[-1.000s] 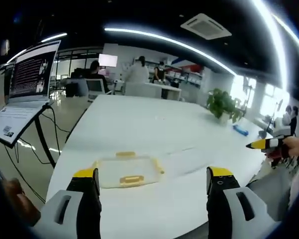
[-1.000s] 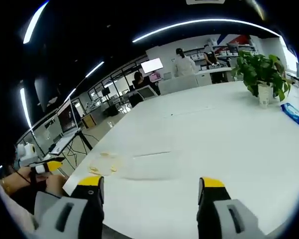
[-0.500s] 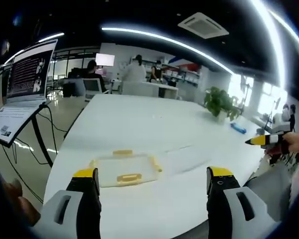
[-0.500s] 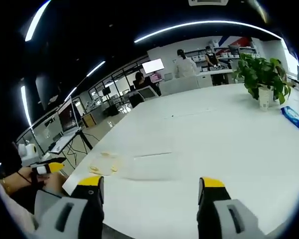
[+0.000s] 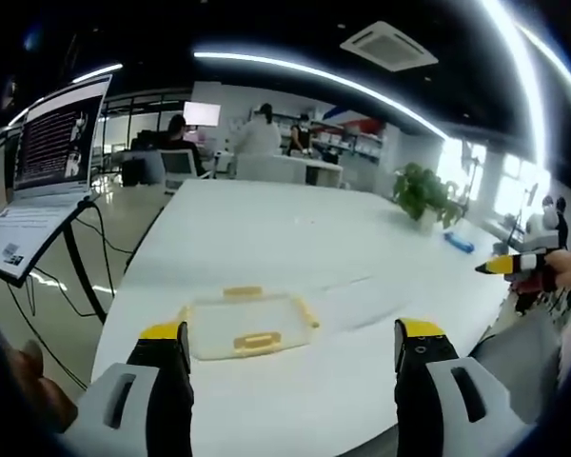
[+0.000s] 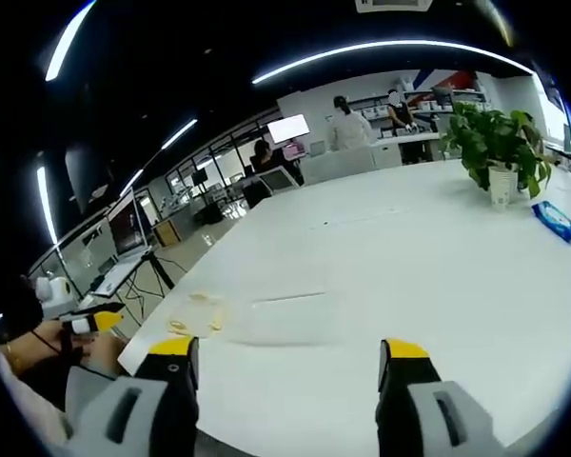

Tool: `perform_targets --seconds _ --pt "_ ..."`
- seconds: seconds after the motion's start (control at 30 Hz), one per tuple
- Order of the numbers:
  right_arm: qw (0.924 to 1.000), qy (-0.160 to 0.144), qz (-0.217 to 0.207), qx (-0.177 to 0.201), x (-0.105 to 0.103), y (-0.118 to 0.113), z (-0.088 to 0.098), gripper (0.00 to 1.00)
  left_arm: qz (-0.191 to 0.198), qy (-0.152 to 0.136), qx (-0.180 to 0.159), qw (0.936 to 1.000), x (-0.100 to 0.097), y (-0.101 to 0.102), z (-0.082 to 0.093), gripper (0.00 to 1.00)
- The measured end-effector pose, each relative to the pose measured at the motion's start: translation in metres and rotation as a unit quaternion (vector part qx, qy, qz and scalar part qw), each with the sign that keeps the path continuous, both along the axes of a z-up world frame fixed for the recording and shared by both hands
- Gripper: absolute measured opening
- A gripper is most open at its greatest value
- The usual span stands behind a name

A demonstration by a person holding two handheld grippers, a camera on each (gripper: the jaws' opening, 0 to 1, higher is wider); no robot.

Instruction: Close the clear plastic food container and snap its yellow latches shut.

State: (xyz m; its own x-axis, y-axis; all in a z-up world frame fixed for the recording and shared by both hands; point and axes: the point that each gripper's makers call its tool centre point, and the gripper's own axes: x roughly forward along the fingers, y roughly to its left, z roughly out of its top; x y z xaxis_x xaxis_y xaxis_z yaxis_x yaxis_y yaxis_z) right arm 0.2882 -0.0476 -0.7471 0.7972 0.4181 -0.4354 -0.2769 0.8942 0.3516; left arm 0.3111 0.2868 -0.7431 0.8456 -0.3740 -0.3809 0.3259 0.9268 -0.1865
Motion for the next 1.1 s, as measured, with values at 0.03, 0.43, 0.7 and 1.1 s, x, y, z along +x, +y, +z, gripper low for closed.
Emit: perform_targets --seconds 0.03,0.43,0.7,1.1 --pt "1.0000 0.001 0.001 0.000 0.000 0.000 0.000 0.77 0.000 0.000 0.000 1.0000 0.000 0.000 0.000 0.87" --pt "1.0000 0.002 0.007 0.002 0.001 0.005 -0.001 0.77 0.005 0.006 -0.001 1.0000 0.000 0.004 -0.003 0.87" --pt "0.9999 0.002 0.010 0.004 0.002 0.009 -0.002 0.77 0.003 0.008 0.001 1.0000 0.000 0.006 -0.003 0.86" --pt "0.9998 0.006 0.021 0.004 0.001 0.017 -0.002 0.77 0.003 0.008 0.001 1.0000 -0.003 0.010 -0.002 0.86"
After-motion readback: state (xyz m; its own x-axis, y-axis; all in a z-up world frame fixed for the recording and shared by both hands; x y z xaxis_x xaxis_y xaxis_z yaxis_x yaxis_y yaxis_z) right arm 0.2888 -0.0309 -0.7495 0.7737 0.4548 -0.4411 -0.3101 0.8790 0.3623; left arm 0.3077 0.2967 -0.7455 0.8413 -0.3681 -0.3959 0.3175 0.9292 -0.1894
